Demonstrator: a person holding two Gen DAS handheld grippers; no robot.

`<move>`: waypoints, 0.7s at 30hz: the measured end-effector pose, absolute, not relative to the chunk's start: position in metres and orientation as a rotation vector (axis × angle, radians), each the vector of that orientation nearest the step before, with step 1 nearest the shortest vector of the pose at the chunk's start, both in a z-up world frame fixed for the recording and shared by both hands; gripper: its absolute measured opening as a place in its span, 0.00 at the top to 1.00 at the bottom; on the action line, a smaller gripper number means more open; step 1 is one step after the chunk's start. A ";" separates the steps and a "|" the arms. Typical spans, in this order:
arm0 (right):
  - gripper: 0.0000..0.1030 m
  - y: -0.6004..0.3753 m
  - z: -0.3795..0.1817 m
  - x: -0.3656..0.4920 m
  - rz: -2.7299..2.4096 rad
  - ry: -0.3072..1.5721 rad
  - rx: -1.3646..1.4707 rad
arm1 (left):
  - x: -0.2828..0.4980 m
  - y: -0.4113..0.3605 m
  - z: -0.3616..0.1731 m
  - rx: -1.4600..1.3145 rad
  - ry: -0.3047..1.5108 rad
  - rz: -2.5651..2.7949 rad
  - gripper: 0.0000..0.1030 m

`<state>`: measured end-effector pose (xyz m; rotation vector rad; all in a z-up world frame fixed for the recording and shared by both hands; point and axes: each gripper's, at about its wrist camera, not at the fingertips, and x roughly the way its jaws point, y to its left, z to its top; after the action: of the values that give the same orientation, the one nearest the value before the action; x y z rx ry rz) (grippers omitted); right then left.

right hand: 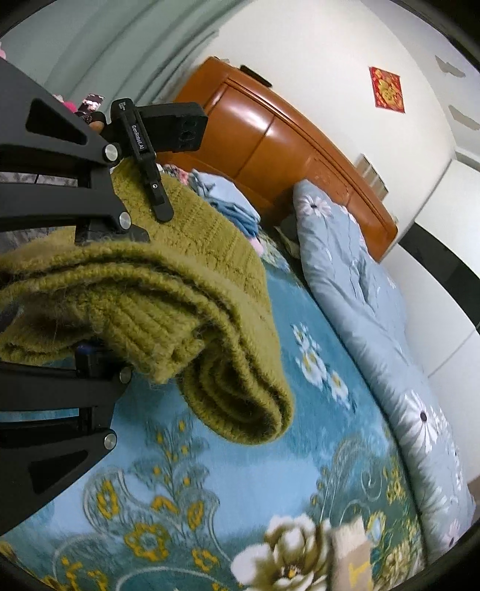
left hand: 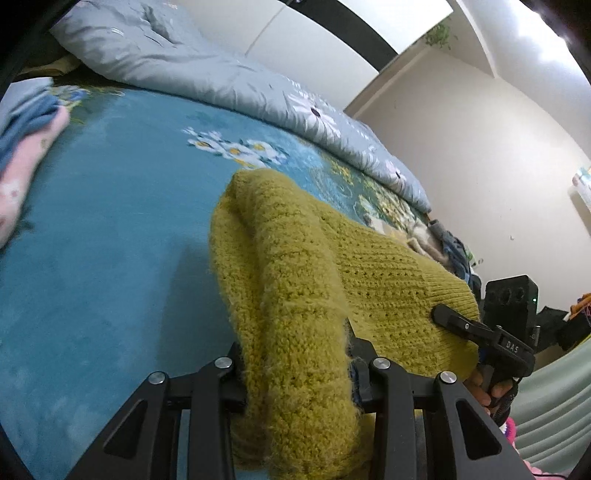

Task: Fold clothes
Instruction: 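Grasp the folded sweater with both grippers and carry it to the clothes stack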

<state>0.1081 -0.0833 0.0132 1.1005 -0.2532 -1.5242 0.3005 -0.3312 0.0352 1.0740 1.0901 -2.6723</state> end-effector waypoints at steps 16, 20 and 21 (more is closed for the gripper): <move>0.65 -0.198 0.051 0.157 -1.406 -0.093 1.114 | 0.394 -0.408 0.052 0.782 1.148 -2.634 0.64; 0.65 -0.235 0.055 0.161 -1.380 -0.066 1.133 | 0.408 -0.441 0.054 0.735 1.158 -2.618 0.64; 0.65 -0.246 0.058 0.163 -1.374 -0.057 1.130 | 0.412 -0.448 0.055 0.722 1.161 -2.615 0.64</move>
<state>0.1634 -0.2464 0.0580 1.1298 -0.0570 -1.3739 0.4121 -0.4479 0.0548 0.7220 1.1612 -2.6154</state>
